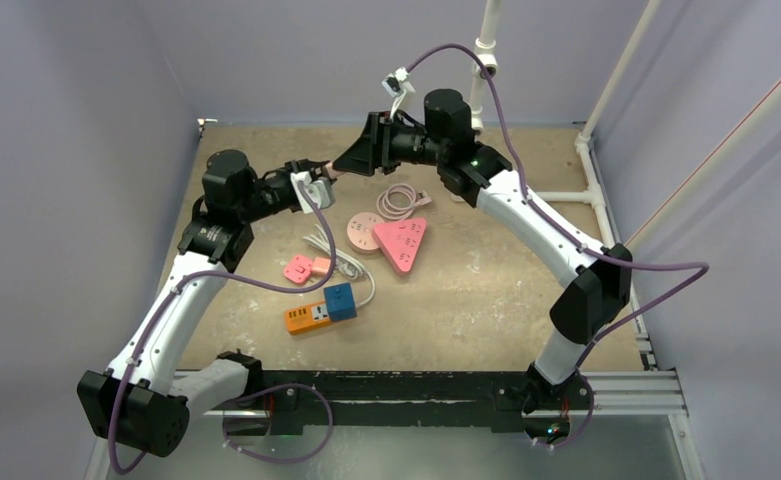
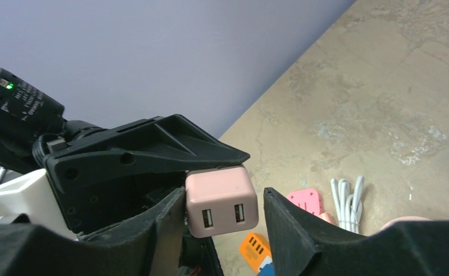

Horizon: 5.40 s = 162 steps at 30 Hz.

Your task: Insert the plug

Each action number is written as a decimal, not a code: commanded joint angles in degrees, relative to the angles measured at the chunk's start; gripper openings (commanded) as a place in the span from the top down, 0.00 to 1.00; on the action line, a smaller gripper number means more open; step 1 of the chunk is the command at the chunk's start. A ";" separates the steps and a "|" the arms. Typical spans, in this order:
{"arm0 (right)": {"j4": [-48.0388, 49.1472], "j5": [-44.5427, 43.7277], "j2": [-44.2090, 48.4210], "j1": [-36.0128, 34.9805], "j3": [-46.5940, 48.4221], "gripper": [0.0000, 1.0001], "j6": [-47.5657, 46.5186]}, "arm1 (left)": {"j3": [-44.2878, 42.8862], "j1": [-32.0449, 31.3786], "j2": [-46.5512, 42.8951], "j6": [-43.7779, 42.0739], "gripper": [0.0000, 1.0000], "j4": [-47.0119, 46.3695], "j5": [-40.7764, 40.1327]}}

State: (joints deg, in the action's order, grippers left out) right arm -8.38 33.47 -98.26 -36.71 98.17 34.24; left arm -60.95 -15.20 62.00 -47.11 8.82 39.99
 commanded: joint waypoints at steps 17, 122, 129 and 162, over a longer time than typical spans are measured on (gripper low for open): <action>1.97 4.26 1.40 -0.03 -0.45 0.41 -1.74 | 1.96 -1.28 -1.00 -2.58 1.00 -9.78 -2.62; 6.66 -15.05 -2.60 -6.07 -18.34 1.00 -45.67 | -13.10 3.25 34.56 38.82 0.60 14.27 0.10; 2.53 -20.05 -5.80 -6.00 -17.39 1.00 -47.09 | -19.31 5.66 41.63 35.56 0.50 20.40 -5.68; -1.91 -24.25 -13.52 -5.99 -11.07 1.00 -49.08 | -20.62 4.13 50.01 37.40 0.77 17.55 -0.24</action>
State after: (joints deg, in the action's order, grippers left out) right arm -11.66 9.72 -111.18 -42.37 84.64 -13.63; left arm -80.38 -10.92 112.64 -9.61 27.46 38.30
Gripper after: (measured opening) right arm 0.435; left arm 0.249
